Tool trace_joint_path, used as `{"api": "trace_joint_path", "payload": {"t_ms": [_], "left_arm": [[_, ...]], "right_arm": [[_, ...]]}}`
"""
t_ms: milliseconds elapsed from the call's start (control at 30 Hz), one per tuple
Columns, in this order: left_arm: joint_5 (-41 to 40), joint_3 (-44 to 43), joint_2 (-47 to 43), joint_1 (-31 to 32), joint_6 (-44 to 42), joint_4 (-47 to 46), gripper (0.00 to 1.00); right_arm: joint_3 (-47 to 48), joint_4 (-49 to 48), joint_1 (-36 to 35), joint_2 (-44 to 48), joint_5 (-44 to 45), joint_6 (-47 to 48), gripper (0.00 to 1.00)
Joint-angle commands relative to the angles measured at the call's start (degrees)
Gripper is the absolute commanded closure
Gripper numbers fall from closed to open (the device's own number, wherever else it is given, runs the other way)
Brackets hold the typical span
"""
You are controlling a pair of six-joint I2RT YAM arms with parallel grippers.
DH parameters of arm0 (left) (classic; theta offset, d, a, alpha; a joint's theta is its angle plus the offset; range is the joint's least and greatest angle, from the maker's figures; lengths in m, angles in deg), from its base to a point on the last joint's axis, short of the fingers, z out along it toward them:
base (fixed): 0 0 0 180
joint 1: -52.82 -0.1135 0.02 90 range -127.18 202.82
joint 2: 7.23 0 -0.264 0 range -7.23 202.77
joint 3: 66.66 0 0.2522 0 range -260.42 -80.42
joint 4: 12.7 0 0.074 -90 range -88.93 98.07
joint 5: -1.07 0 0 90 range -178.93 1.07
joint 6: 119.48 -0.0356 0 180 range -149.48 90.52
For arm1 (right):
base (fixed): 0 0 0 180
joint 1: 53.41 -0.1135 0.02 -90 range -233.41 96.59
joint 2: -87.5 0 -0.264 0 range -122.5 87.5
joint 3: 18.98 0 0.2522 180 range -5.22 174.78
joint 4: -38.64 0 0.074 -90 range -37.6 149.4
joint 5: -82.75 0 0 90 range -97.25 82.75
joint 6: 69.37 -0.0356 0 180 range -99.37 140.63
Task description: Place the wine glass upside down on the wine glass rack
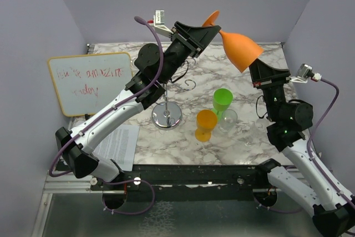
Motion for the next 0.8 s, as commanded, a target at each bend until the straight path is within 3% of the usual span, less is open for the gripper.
{"api": "trace_joint_path", "payload": {"t_ms": [0, 300, 433, 500, 533, 667, 767], "left_arm": [[-4.41, -1.06, 0.56, -0.01, 1.65, -3.45, 0.62], [-5.06, -1.5, 1.18, -0.07, -1.68, -3.76, 0.7], [-5.42, -1.86, 1.1, -0.06, -4.21, -3.89, 0.86], [-5.22, -1.94, 1.05, -0.06, -5.59, -4.05, 1.0], [-5.24, -1.97, 1.01, -0.02, -6.55, -4.22, 1.0], [-5.37, -3.44, 0.78, -0.01, -13.53, -4.55, 1.0], [-5.31, -4.97, 0.73, -0.09, -19.61, -4.64, 1.0]], "right_arm": [[-0.91, -4.88, -0.17, -0.63, -7.2, -1.2, 0.99], [0.6, -2.17, -0.12, -1.3, -10.37, -1.94, 0.99], [0.58, -2.07, -0.18, -1.16, -11.43, -2.17, 0.99], [0.96, -0.68, -0.13, -1.03, -11.77, -2.26, 0.99], [1.75, 1.28, -0.15, -0.95, -11.66, -2.26, 0.99], [7.43, 15.41, -0.13, -0.43, -10.21, 0.11, 0.78], [9.46, 21.36, -0.15, 0.61, -8.06, 1.31, 0.56]]}}
